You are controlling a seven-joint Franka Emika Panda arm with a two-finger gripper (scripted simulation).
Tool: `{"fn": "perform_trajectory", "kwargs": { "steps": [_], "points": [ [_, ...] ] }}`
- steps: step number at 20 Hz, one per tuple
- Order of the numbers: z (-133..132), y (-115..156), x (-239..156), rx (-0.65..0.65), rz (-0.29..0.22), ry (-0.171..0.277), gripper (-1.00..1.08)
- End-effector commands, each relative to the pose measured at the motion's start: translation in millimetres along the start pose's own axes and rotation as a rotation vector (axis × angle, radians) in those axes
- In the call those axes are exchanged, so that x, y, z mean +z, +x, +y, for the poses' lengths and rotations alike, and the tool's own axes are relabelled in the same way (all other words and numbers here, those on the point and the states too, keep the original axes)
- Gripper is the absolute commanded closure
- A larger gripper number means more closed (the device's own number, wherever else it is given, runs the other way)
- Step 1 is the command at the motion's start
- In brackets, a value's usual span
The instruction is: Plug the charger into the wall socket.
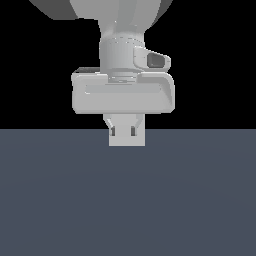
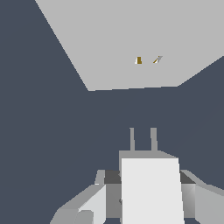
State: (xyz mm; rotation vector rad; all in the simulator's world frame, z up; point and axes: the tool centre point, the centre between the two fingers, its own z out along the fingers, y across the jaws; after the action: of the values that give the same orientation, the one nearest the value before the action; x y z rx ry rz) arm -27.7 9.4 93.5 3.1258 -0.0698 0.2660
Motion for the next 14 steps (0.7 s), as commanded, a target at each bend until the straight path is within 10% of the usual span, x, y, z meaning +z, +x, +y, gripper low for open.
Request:
{"fn": "perform_trajectory", "kwargs": {
  "steps": [1, 14],
  "points": [
    [3.2, 4.6, -2.1, -0.023, -0.001, 0.004, 1.08],
    [8.0, 11.7, -4.6, -0.054, -0.002, 0.009, 1.08]
  ]
}}
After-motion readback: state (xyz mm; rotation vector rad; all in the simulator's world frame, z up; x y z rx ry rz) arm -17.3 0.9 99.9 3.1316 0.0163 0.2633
